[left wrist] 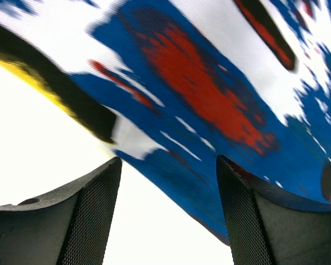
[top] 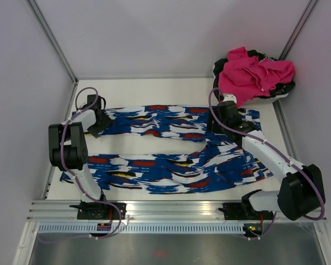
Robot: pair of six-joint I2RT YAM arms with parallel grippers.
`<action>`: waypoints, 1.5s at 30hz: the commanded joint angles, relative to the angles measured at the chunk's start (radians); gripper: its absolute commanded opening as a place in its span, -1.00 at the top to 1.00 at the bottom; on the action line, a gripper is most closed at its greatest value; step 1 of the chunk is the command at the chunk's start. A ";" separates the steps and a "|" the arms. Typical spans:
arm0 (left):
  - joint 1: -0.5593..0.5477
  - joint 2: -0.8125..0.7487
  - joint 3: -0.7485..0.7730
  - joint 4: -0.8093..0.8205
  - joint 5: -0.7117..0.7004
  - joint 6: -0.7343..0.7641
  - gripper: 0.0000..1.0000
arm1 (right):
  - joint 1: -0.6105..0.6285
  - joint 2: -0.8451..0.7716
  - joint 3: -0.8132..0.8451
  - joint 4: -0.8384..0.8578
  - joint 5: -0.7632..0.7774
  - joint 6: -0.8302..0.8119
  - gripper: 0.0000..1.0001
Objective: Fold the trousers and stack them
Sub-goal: Flatten the trousers out
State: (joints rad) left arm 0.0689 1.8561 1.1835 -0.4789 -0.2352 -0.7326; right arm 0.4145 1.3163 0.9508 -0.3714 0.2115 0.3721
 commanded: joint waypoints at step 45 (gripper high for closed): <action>0.150 -0.127 0.103 -0.069 0.024 0.188 -0.75 | -0.407 0.209 -0.027 0.126 0.037 0.042 -0.48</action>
State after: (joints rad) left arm 0.2062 1.8122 1.2018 -0.5079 -0.1566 -0.5873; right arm 0.0284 1.5372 0.8455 -0.2630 0.2729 0.4213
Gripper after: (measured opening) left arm 0.850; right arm 0.740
